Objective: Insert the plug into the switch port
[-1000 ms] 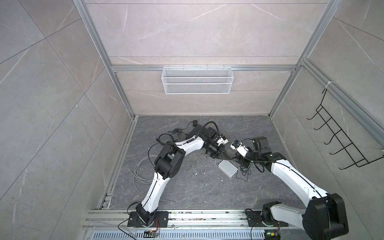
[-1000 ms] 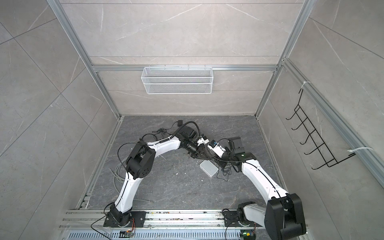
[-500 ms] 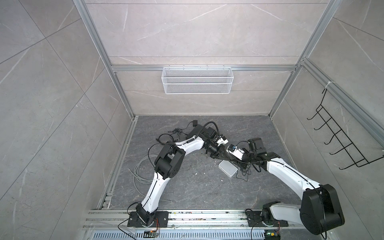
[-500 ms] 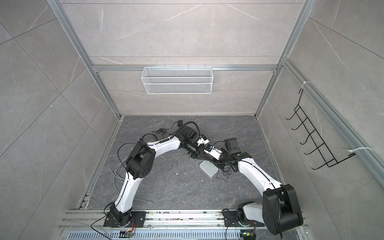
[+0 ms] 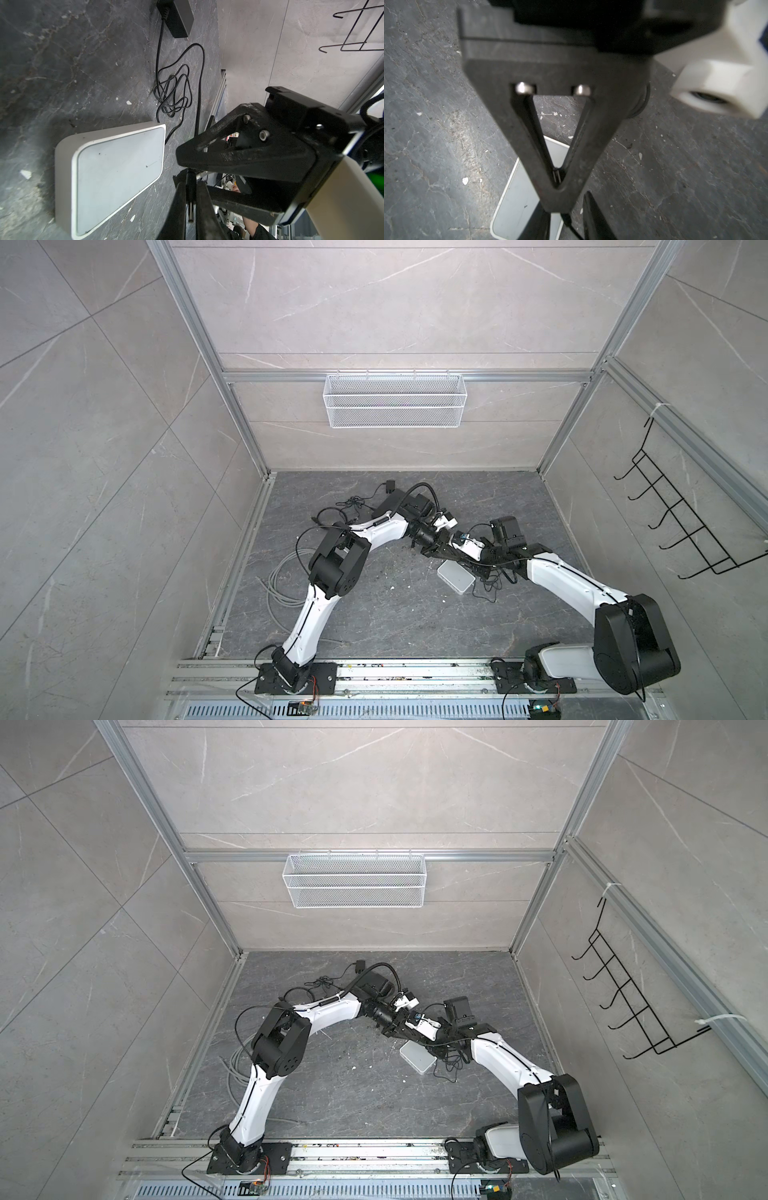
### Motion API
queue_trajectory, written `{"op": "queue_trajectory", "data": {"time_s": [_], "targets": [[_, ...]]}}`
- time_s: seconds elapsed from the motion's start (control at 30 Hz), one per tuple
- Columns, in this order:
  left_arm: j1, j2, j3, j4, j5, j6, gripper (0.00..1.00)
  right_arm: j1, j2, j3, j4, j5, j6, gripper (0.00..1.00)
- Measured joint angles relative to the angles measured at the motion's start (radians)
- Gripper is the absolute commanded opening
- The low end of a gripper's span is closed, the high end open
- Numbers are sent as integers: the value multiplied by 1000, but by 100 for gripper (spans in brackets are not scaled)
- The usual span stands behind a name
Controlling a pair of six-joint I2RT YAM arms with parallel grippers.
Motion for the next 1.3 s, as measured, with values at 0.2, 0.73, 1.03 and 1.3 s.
{"op": "queue_trajectory", "data": {"time_s": [0.2, 0.73, 1.03, 1.3], "targets": [[5, -6, -11, 9, -1, -9, 6, 4, 1, 0, 7, 5, 2, 10], [85, -72, -158, 150, -121, -145, 43, 6, 11, 18, -103, 58, 60, 4], [82, -89, -159, 142, -295, -126, 44, 6, 50, 71, -350, 137, 147, 3], [9, -87, -136, 120, -360, -107, 44, 22, 58, 71, -472, 135, 164, 3]]}}
